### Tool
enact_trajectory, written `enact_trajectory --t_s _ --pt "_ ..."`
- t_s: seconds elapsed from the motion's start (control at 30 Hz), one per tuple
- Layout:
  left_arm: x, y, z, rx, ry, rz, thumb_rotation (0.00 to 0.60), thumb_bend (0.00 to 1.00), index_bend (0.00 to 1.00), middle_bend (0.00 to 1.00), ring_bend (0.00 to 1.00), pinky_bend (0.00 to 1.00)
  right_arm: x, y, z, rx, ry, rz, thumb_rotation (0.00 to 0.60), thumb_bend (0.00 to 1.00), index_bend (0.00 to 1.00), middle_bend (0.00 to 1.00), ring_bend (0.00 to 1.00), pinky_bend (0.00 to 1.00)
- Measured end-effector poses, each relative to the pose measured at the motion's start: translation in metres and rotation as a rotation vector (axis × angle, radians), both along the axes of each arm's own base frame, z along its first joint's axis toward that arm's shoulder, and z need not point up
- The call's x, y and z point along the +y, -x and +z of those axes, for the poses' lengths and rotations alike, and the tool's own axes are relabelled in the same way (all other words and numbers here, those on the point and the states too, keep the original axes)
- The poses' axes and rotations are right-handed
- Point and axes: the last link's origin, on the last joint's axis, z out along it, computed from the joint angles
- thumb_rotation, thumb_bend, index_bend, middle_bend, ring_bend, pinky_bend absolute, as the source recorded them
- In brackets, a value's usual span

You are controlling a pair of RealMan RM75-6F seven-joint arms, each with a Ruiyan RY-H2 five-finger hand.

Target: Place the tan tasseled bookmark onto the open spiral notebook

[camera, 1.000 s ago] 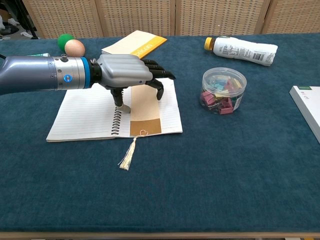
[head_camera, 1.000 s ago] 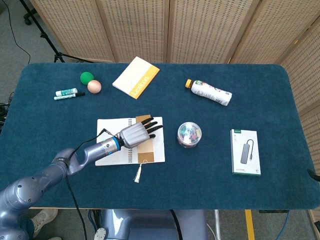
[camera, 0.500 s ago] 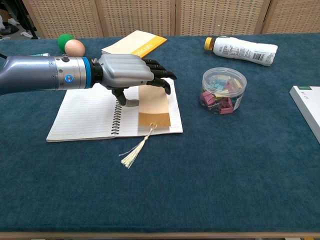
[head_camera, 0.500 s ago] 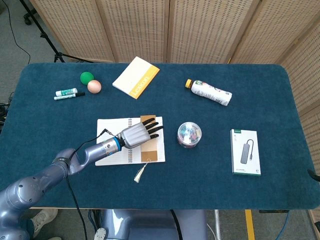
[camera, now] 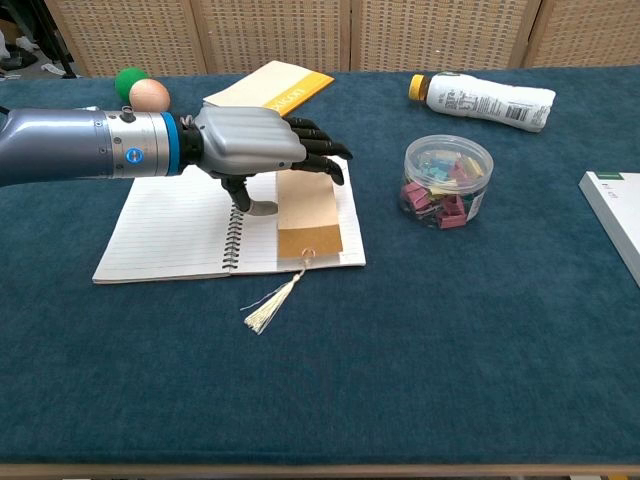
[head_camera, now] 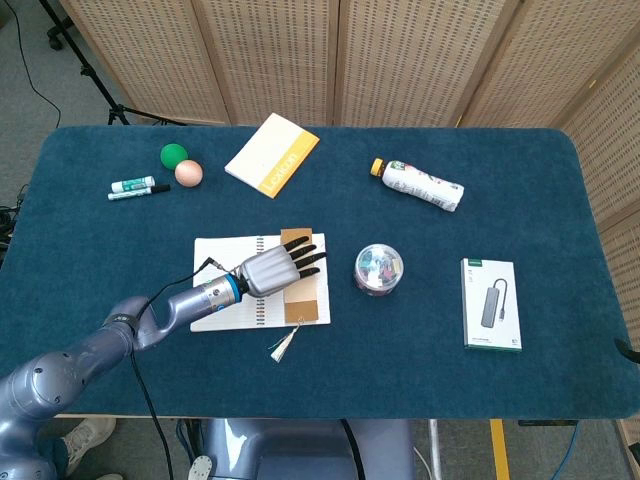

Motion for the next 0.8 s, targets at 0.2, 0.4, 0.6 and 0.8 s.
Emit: enact_trajectory --t_s 0.2,0.4,0.6,0.8 --pt "0.001 0.0 0.002 -0.004 0.0 0.005 0.6 0.28 0.08 0.0 0.0 0.0 0.0 -0.001 -0.001 0.0 -0.001 0.002 0.6 0.0 0.0 0.0 0.0 0.0" --pt "0.0 0.0 0.005 -0.01 -0.001 0.0 0.6 0.27 0.08 0.0 0.0 0.0 0.001 -0.001 -0.001 0.002 -0.003 0.003 0.6 0.0 0.0 0.0 0.0 0.0" --pt "-0.004 -0.004 0.009 -0.057 0.02 0.013 0.6 0.28 0.08 0.0 0.0 0.0 0.001 -0.001 -0.001 0.001 -0.004 0.004 0.6 0.0 0.0 0.0 0.0 0.0" --pt "-0.016 -0.01 0.016 -0.139 0.092 0.073 0.6 0.3 0.08 0.0 0.0 0.0 0.0 -0.002 -0.001 -0.003 -0.005 0.005 0.6 0.0 0.0 0.0 0.0 0.0"
